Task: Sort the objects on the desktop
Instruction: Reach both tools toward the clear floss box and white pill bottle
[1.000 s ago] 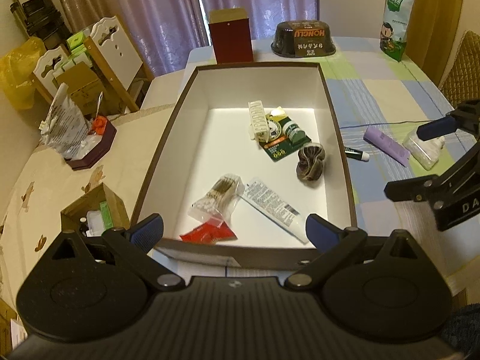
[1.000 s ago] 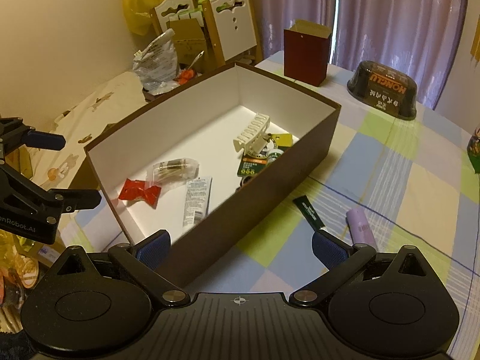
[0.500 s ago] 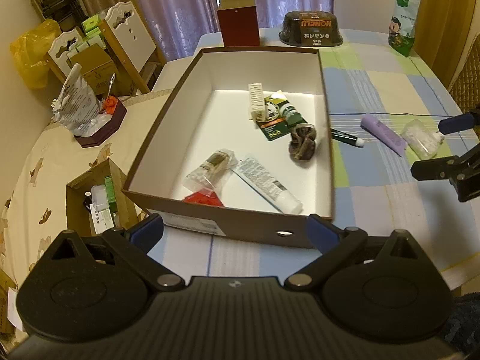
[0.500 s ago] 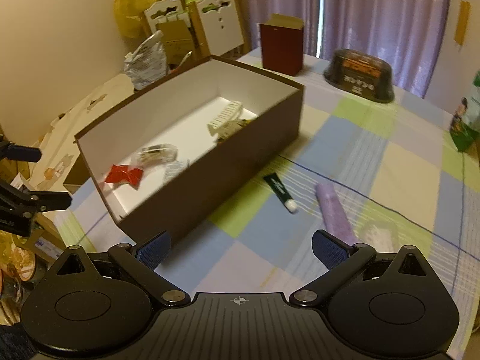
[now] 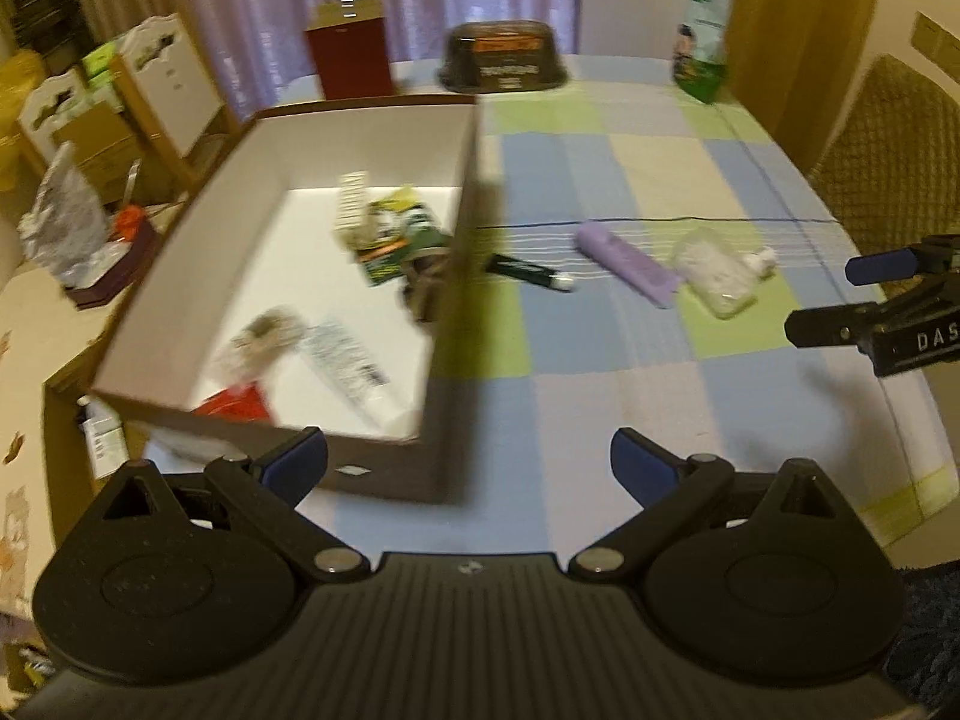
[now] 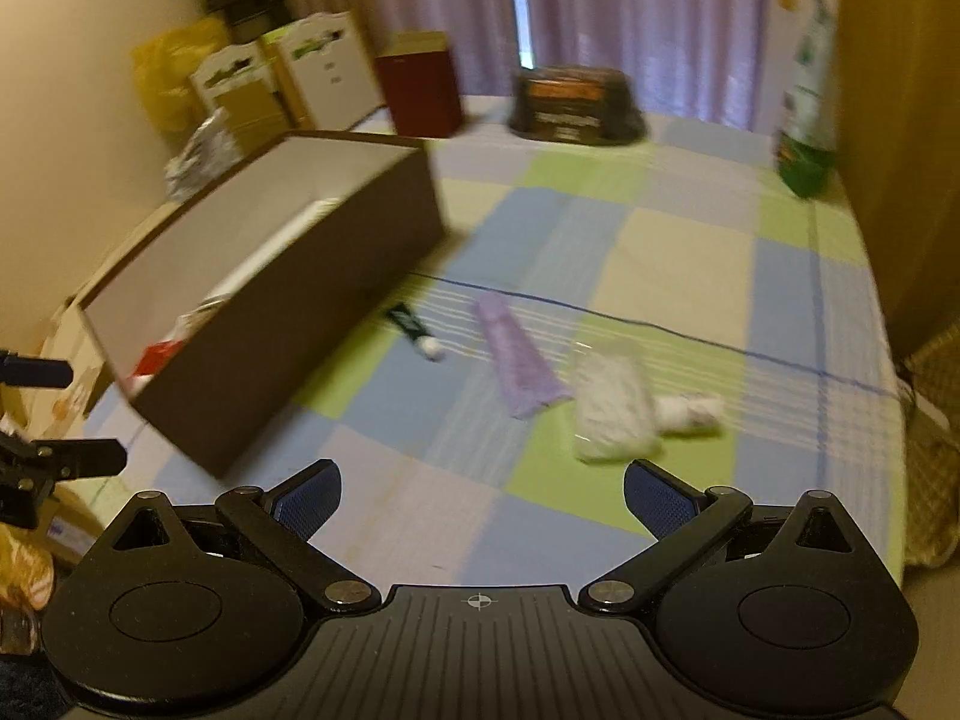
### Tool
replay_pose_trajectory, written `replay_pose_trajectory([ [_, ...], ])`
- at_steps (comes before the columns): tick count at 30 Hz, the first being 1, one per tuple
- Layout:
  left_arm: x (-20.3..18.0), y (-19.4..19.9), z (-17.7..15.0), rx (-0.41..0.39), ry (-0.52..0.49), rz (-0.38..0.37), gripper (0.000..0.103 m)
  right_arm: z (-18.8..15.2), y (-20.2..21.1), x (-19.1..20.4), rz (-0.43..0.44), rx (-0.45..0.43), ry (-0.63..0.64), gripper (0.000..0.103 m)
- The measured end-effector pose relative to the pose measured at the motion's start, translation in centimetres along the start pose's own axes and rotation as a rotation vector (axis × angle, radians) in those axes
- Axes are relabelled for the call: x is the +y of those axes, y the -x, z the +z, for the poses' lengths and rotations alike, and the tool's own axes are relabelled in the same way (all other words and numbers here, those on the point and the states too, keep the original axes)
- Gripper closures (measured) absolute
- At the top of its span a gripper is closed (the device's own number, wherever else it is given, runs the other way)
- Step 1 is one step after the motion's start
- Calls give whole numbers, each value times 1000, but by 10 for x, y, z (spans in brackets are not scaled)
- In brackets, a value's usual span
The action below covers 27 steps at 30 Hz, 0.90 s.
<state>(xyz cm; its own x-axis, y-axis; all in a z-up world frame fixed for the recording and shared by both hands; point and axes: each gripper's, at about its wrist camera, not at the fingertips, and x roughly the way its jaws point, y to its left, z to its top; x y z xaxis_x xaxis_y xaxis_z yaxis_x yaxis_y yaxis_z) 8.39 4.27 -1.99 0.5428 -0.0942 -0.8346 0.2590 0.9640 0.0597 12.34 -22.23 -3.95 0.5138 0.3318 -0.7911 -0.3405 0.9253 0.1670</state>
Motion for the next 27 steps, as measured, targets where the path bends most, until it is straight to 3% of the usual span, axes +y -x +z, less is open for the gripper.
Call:
replay_pose_trajectory([
  [7,-39,-30,16,14,-27,-27,5,-10,1,-55,-56,17,-55,0],
  [11,-55,-48,24,29,-34,-30,5,-13,-2,-74,-28,7,-59,0],
  [22,-58,-79,38,95,-8,5,6,10,-45,-93,25,-33,91,1],
  [23,-57,-81,39,100,-3,9,6,12,-48,-96,26,-30,101,3],
  [24,-56,-84,40,104,1,13,6,14,-52,-99,26,-27,111,13],
  [27,-55,-92,43,117,9,14,7,19,-61,-111,19,-14,131,16],
])
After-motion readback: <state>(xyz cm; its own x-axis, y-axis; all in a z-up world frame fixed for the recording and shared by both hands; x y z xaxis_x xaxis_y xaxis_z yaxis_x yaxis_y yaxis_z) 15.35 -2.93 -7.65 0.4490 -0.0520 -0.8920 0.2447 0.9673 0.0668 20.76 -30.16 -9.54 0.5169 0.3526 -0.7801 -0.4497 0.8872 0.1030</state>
